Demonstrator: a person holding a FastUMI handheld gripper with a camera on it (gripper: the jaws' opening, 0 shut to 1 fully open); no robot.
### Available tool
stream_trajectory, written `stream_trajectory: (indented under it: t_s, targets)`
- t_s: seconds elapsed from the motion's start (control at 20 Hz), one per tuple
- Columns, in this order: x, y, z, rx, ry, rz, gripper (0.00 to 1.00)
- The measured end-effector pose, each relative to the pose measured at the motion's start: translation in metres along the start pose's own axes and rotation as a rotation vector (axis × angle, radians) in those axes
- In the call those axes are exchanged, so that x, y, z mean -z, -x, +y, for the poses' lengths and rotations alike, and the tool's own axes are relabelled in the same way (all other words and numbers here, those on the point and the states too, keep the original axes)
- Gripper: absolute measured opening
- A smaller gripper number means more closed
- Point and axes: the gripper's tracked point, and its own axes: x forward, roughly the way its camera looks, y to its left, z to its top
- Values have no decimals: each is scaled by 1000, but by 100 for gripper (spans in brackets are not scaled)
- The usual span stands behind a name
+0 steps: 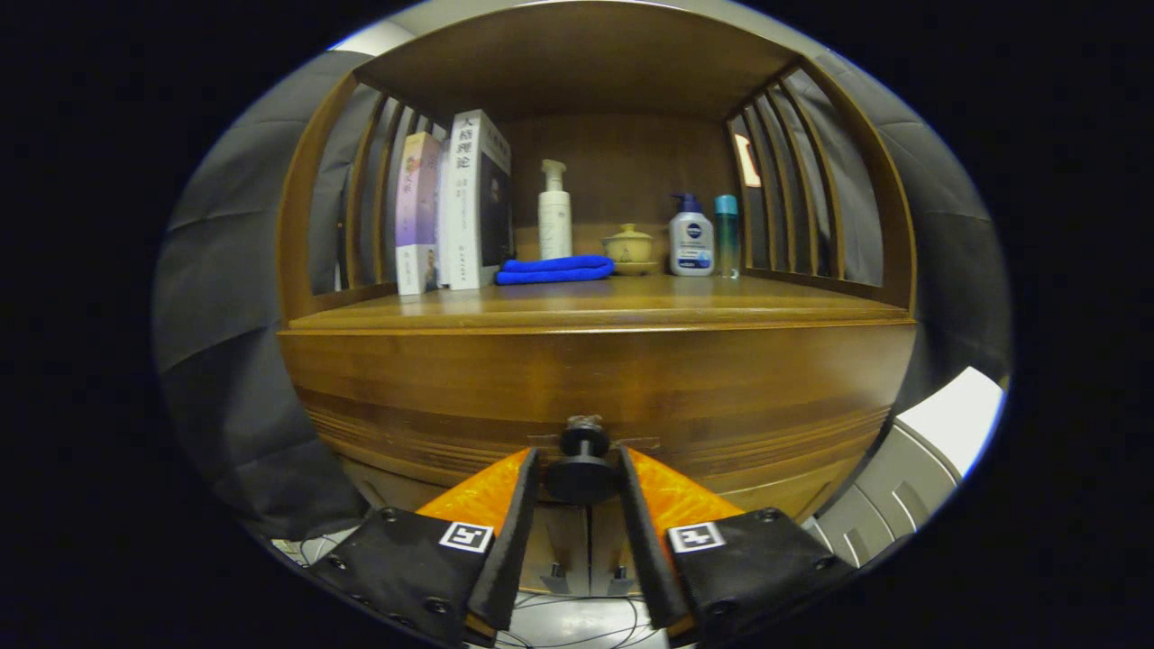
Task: Pull open the drawer, take out the items inside it, and place them on the countertop above the cabinet.
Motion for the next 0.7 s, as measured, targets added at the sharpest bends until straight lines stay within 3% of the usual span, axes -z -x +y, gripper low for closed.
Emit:
stream_trajectory:
  t_s: [0.2,0.7]
  targets:
    - [0,1,-3,-14,5,6,37]
    - [9,34,-7,-34,43,12,37]
